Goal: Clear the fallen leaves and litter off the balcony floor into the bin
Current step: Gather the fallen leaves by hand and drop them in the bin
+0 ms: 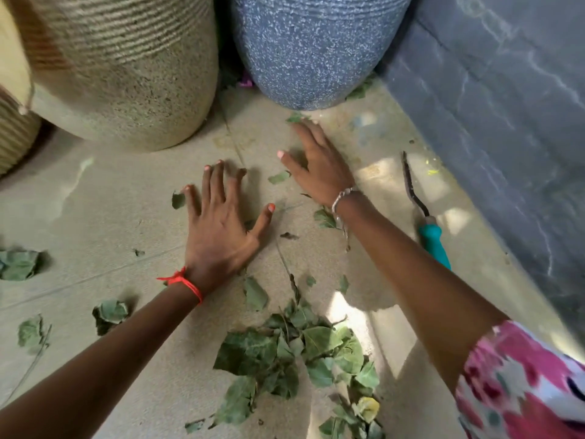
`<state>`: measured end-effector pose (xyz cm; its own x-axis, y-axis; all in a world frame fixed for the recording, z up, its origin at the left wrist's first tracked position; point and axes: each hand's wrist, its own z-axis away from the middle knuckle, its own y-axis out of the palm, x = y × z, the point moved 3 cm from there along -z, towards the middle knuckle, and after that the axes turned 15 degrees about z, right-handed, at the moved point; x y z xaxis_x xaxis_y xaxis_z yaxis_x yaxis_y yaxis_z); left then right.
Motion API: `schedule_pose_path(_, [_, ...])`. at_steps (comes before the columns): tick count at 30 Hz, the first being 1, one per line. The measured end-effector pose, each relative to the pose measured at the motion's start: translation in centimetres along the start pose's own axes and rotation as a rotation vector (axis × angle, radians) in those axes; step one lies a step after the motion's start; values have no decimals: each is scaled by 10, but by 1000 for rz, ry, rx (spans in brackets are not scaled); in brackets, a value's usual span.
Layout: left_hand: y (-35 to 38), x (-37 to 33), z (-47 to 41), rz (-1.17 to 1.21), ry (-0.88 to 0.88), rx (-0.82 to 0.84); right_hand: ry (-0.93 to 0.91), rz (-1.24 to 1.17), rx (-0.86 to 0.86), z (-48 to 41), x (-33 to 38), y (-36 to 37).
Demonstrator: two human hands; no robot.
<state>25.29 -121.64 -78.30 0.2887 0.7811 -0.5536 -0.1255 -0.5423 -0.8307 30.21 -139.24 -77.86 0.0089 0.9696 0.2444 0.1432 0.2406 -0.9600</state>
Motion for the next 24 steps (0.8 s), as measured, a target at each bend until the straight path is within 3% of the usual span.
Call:
schedule_pose_path(5, [3, -1, -1, 49, 49, 11, -12, 43, -1, -22, 2, 8])
schedule_pose_path(13, [-6, -2, -4, 184, 140, -92, -265, -94, 40, 45, 36, 5])
schedule_pose_path(16, [-11, 7, -7, 165, -69, -199, -261, -239, 170, 71, 43, 1])
schedule_pose_path(18, [-11, 10, 0, 205, -162, -137, -262, -255, 254, 98, 46, -5])
schedule_pose_path(21, [-10, 3, 16, 399, -24, -9, -260, -258, 358, 130, 54, -8])
schedule_pose_path(24, [-11, -8, 45, 685, 42, 196, -69, -665, 357, 158, 52, -23])
